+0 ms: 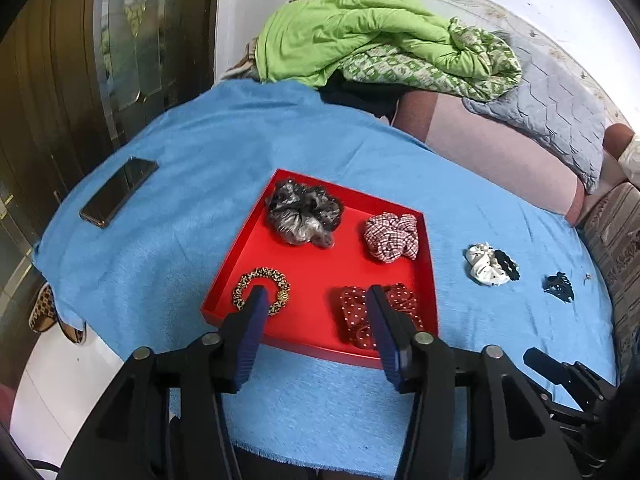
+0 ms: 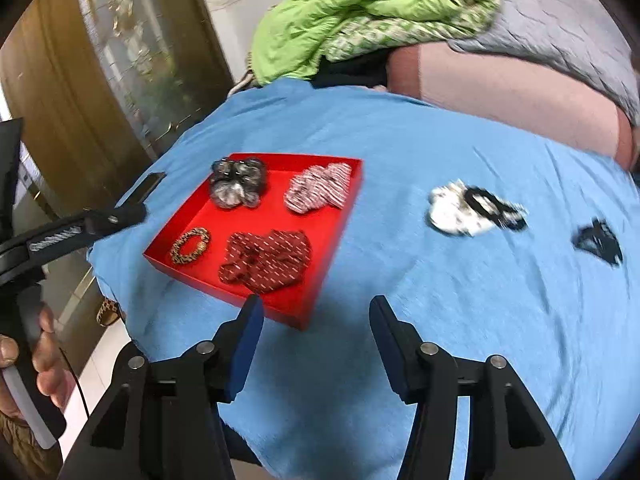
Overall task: Organize jewelry
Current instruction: 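Grasp the black hair tie with left tool while right tool grasps black claw clip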
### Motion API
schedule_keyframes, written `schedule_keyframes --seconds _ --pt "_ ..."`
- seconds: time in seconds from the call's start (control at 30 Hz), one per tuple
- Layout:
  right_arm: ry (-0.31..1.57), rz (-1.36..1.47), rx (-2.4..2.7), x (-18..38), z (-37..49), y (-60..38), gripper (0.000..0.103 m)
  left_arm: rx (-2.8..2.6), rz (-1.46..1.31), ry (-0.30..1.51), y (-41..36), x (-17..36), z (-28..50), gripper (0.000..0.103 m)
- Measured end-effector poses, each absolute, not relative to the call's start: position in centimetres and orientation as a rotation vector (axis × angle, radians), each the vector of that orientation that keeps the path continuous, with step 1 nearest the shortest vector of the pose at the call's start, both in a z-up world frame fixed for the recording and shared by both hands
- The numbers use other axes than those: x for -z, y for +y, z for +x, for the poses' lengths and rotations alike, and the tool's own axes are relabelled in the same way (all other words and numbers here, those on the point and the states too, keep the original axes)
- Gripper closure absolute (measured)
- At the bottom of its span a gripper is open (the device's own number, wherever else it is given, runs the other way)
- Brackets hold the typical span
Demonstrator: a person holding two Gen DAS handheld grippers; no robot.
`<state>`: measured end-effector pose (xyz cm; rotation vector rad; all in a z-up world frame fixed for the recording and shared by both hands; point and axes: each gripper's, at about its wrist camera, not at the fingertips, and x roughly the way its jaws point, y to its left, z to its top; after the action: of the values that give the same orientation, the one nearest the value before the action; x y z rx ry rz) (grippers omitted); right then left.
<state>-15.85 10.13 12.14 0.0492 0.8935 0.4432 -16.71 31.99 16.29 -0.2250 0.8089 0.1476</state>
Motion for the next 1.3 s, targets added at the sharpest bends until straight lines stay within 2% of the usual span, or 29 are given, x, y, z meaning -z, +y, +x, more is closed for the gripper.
schedule_keyframes --seconds 0.57,0.87,1.3 --pt "0.856 0.129 -0.229 -11.1 -16.6 -1.1 0.044 -0.005 -0.123 0.856 23.6 -16.6 -14.8 0.051" --pt "0.899 0.264 -0.07 -8.8 -13.9 -9.6 0.043 0.144 -0.145 0.937 18.0 -14.3 -9.1 0.051" --pt "0.881 0.316 -0.012 -7.4 -8.0 -15.3 0.044 0.282 -0.053 0.992 9.1 -10.8 1.6 0.055"
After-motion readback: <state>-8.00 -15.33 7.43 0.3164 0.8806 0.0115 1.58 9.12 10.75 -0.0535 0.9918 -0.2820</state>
